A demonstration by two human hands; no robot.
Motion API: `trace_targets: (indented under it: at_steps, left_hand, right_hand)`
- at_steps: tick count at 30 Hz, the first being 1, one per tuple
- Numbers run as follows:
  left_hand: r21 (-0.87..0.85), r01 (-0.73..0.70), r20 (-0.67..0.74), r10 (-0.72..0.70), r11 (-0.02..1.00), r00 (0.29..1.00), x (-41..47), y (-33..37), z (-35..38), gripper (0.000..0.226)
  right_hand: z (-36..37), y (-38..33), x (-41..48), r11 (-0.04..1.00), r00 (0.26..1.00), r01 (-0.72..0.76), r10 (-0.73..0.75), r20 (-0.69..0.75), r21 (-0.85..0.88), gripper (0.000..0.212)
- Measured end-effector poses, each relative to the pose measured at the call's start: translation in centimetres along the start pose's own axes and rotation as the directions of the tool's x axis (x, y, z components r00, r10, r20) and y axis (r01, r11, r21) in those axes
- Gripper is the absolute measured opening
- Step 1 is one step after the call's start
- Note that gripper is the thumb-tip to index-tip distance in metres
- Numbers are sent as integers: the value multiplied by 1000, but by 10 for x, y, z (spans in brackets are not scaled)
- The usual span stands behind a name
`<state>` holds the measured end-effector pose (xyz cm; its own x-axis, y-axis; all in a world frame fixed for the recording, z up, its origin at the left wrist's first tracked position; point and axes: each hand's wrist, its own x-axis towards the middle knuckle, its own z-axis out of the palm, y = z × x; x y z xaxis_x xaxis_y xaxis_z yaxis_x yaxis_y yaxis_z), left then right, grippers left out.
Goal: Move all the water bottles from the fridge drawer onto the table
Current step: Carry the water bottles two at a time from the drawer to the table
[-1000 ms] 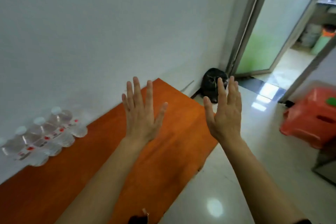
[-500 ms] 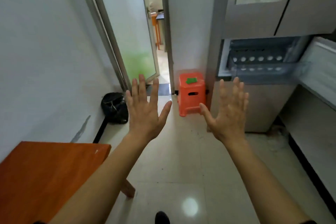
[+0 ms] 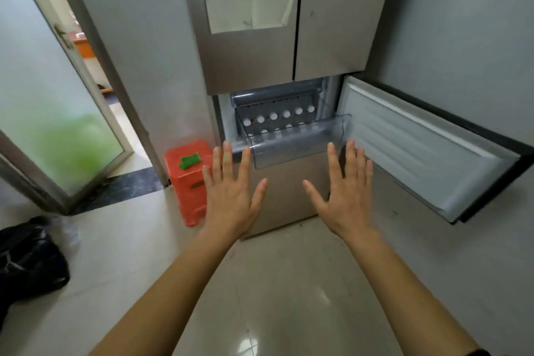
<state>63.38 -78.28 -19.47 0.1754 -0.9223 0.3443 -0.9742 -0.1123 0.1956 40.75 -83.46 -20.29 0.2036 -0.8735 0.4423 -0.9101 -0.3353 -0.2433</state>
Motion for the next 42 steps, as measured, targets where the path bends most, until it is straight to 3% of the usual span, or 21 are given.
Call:
trace_targets:
  at_steps: [10, 14, 21, 29, 34, 37, 42]
  left_hand:
    - [-28, -46, 116, 49, 999, 992, 144, 61, 72, 76]
    - [13, 7, 206, -9, 1000, 978, 202, 80, 113, 74]
    - [40, 214, 376, -213, 976, 902, 287, 88, 172, 78]
    - [23, 345, 445, -319, 938, 837, 351, 67, 214, 76]
    - [-50, 345, 473, -282, 937, 834, 377, 44, 256, 73]
    - [-119, 388, 547, -266, 914, 794, 388, 30, 288, 71]
    - [-77, 402, 565, -293, 912, 771, 415, 15, 320, 69]
  right_hand:
    - [46, 97, 124, 990, 994, -104, 102, 24, 94, 92]
    - [84, 138, 190, 981, 985, -88, 61, 159, 174, 92]
    - [143, 187, 301, 991, 916, 31, -80, 393, 129, 87]
    - [207, 199, 376, 984, 830, 120, -171, 531, 130, 79]
    - [248, 195, 401, 980, 804, 49, -154, 575, 194, 71]
    - [276, 190, 415, 979, 758, 4, -136, 637, 205, 66]
    - [322, 178, 439, 976, 691, 19, -170, 703, 217, 63]
